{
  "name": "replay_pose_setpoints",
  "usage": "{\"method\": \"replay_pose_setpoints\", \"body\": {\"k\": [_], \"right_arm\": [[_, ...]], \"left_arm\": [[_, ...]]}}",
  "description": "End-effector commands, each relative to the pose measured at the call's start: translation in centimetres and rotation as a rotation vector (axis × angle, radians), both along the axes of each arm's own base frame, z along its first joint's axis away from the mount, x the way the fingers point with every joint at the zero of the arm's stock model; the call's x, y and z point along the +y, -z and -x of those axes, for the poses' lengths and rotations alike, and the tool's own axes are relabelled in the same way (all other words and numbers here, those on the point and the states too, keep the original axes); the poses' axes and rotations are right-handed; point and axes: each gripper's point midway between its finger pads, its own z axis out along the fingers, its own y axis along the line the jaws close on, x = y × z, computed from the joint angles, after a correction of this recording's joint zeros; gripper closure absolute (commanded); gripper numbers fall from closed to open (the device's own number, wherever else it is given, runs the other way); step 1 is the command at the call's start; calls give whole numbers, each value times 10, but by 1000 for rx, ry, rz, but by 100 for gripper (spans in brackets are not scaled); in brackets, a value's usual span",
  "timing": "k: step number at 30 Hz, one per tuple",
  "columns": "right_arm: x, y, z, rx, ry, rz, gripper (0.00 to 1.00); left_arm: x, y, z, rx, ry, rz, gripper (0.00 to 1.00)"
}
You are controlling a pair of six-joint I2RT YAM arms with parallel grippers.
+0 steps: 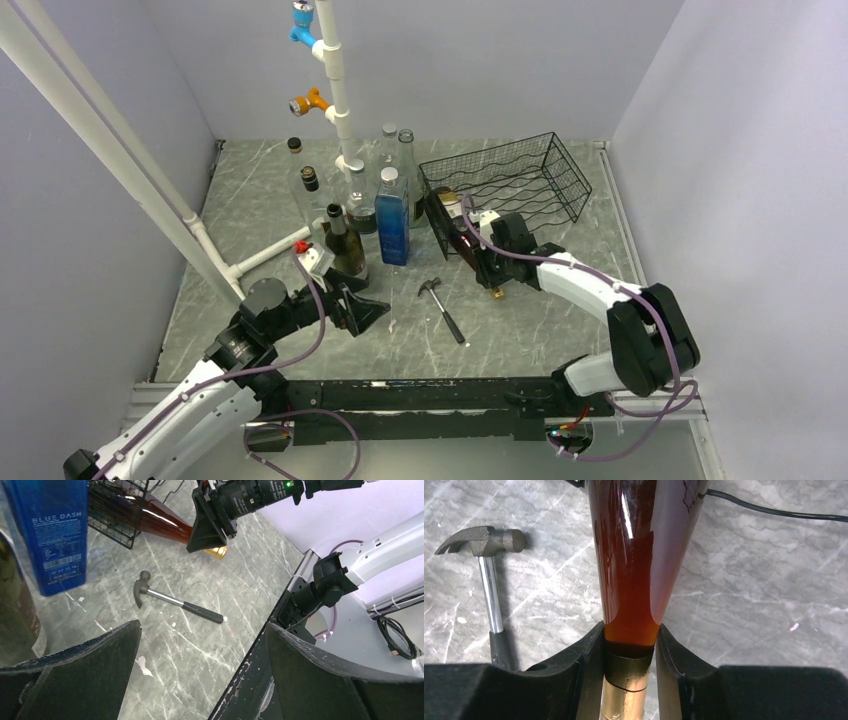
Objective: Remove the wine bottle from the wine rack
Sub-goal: Pick up the wine bottle from the wine rack.
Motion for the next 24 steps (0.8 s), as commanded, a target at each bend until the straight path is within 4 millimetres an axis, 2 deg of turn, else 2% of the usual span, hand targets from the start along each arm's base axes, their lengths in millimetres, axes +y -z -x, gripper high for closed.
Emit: {"method": "replay_pose_setpoints", "body": {"k": [1,11,24], "right_arm": [[-5,-32,-8,-114,-52,11,90],[-41,-33,14,-75,-124,101,96],[-73,-36,45,-32,-265,177,100]], "left_arm": [[-11,-13,3,-48,47,36,0],[-37,-14,11,-79,112,-12,0],[-87,-8,10,-178,208,-116,1]]}}
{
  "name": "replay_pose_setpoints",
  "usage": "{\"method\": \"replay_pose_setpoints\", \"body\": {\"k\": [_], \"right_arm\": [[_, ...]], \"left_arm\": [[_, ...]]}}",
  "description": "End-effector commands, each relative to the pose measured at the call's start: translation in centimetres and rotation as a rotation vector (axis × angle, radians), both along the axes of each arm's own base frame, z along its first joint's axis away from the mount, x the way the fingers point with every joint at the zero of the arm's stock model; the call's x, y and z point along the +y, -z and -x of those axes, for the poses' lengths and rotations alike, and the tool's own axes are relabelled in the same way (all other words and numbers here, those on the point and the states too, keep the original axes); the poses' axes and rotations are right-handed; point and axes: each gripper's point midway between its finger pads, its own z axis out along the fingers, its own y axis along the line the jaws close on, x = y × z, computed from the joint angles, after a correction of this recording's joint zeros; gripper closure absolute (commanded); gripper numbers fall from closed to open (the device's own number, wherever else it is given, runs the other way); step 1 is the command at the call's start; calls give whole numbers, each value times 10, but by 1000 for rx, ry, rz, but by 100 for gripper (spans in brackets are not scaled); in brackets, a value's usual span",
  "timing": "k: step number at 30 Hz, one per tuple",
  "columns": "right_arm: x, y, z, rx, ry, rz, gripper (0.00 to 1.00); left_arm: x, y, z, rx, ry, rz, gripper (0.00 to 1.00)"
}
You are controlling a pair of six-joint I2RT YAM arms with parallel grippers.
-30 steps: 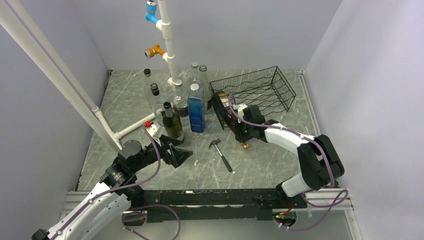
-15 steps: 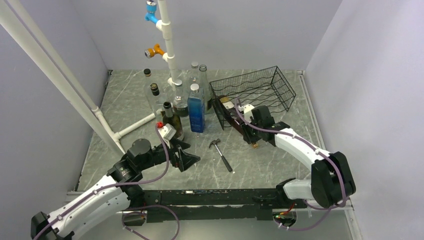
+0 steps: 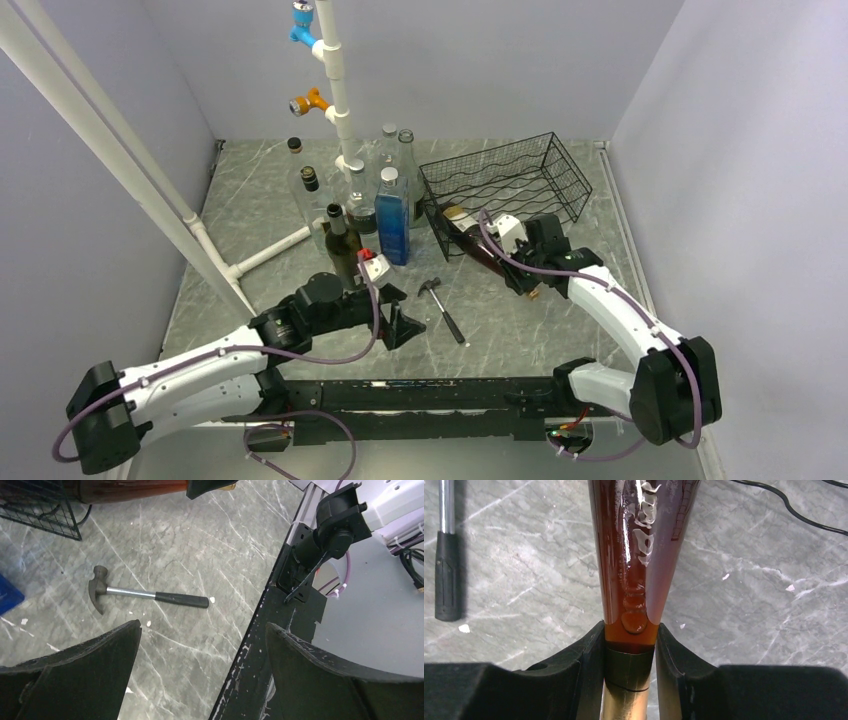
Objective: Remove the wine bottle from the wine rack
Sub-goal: Pick up the wine bottle from the wine rack.
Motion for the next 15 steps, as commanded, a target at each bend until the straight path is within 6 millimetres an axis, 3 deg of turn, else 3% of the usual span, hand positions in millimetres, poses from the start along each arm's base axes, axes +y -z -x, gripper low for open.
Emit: {"method": "replay_pose_setpoints", "body": {"k": [1,6,15], "right_arm": [[-15,0,20,48,-82,42,100],[-25,-6,23,46,-88,49,100],[-33,-14,38,51,-123,67,100]], "left_arm": [[-21,-37,-11,-143,13,68,1],[-39,-37,-18,-202,36,44,1],[-73,-21,-40,-386,35,-92,1]]}}
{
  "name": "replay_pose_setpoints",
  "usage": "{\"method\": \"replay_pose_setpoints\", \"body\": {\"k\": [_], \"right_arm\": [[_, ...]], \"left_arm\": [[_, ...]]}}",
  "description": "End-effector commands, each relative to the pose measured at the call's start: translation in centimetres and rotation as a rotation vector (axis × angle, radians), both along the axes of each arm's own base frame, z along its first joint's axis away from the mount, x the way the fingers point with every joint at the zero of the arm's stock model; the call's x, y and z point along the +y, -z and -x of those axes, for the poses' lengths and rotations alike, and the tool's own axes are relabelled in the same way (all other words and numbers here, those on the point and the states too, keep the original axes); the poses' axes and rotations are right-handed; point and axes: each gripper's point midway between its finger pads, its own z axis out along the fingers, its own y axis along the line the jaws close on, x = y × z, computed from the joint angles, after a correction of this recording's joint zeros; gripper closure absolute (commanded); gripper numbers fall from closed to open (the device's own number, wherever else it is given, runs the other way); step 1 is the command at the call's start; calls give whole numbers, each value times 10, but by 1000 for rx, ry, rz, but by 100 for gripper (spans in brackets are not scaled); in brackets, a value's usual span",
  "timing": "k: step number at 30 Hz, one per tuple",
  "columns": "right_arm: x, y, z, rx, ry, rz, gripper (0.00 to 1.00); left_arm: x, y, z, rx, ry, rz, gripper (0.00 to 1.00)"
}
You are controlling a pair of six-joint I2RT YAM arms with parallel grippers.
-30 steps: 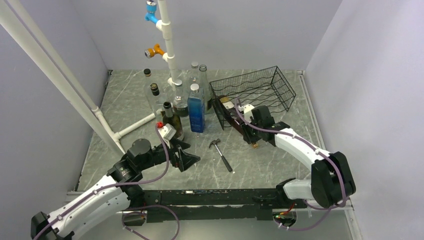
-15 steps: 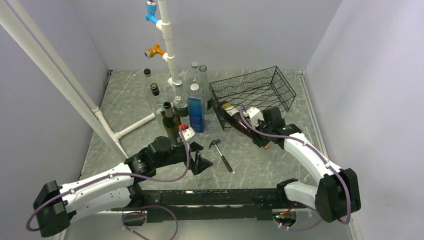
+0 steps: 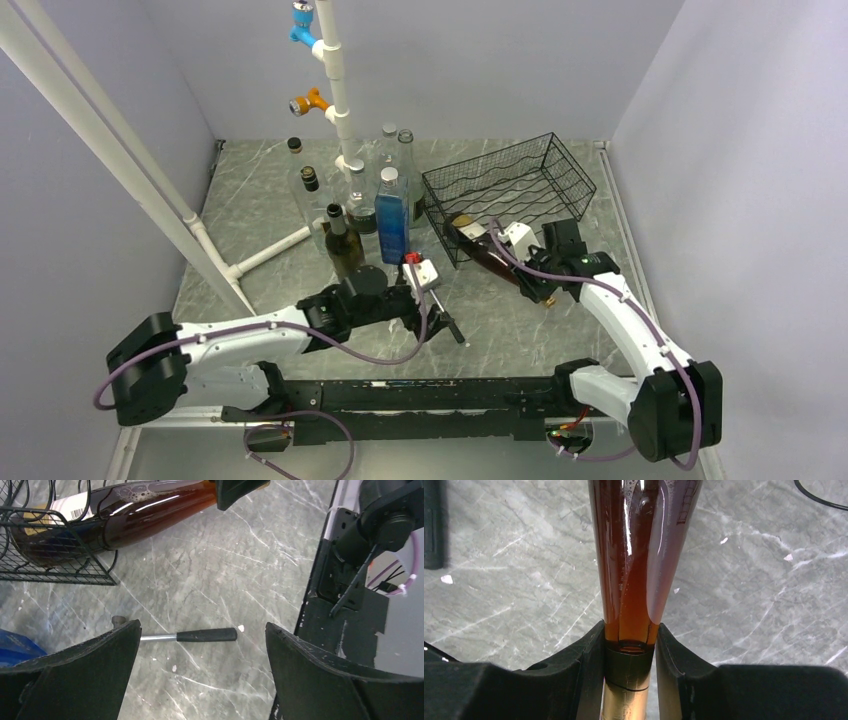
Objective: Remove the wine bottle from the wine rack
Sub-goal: Pick up the wine bottle from the wine rack.
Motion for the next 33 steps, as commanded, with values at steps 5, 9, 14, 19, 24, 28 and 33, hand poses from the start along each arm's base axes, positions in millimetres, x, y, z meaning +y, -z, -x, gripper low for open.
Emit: {"method": "replay_pose_setpoints", "body": {"k": [5,9,14,19,24,28,33], "right_arm": [[-3,-8,18,39,-76,15,100],[-6,-5,25,81,-99,28,100],[-12,-11,33,89,-104,42,100],[-19,-19,38,84,-90,62,100],[-19,-26,42,86,-81,55,100],[-20,-28,48,92,-91,56,100],[-19,-29,52,95,-97,45,100]], "left_arm": [[-36,-25,-28,-344,-6,10,1],[-49,-7,-48,-363,-74,-18,3],[-57,3,-54,-391,-81,-23,4],[-60,3,-54,-500,-38,-28,3],[-71,5,-63,-571,-31,-46,3],[-77,8,-81,-586,-107,-61,13],[-70,3,-108,-561,-297,-52,30]]}}
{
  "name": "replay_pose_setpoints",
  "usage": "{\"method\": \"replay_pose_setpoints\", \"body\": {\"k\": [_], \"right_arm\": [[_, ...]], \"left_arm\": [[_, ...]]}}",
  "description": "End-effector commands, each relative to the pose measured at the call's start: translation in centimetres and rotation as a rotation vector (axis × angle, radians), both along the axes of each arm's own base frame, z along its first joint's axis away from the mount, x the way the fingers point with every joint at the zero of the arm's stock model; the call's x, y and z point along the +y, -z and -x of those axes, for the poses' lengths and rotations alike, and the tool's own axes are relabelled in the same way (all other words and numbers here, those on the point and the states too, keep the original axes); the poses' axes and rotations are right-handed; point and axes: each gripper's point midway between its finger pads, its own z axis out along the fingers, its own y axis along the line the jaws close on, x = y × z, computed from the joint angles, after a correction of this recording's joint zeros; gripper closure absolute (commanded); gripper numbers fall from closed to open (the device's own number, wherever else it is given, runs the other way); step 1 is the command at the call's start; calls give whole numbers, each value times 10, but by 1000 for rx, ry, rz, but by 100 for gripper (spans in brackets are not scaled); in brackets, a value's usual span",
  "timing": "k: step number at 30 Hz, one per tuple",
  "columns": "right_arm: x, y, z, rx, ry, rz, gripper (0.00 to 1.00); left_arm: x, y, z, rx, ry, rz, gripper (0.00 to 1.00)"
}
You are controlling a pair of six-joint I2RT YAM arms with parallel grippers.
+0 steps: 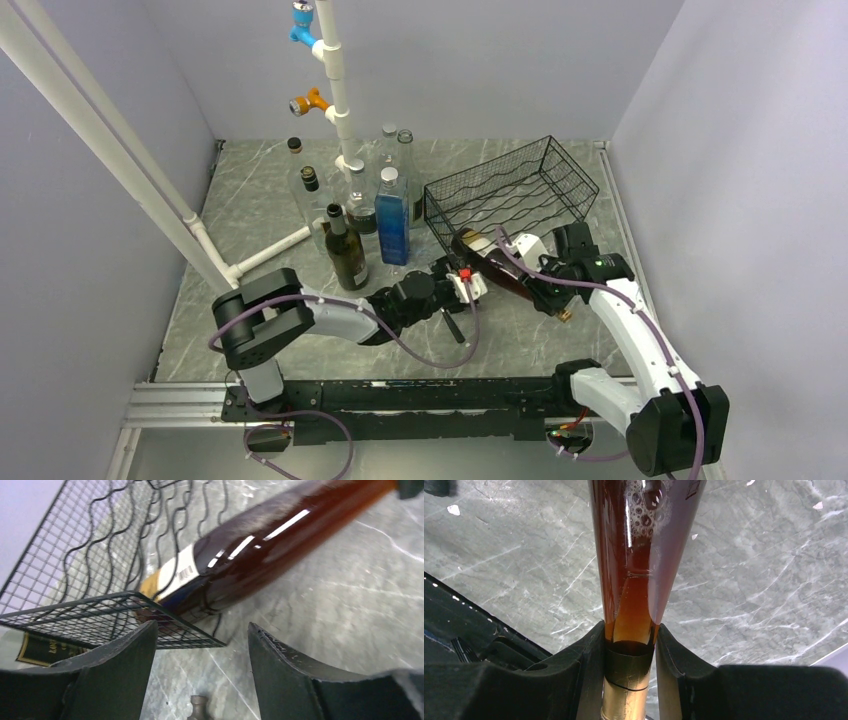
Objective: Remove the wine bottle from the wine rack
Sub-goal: Pick up the wine bottle from the wine rack.
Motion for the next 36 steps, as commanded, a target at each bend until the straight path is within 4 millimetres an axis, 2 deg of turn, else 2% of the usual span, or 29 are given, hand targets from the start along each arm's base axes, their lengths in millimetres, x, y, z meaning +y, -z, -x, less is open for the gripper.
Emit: {"method": "replay_pose_setpoints", "body": {"k": [1,3,6,10,18,29,36], "right_arm": [[6,-17,9,-6,-67,-27,100],[6,-18,9,-5,-67,-26,100],[6,-19,9,-7,-69,-27,100],[6,-19,10,-4,-74,-23,100],[0,-22,16,-7,-74,4,100],[-12,-29,21,-20,-50,48,100],[-15,-42,27,-41,-53,54,100]], "left_arm": [[0,-46,-29,-56,-172,172,32],[-1,-45,-33,-32,-200,197,32],[-6,-39,-38,5,-229,213,44],[-10,-32,-49,23,-281,217,49],[-1,-23,-69,71,-363,213,64],[6,-17,-78,96,-396,216,66],[8,-17,-84,107,-409,226,67]]}}
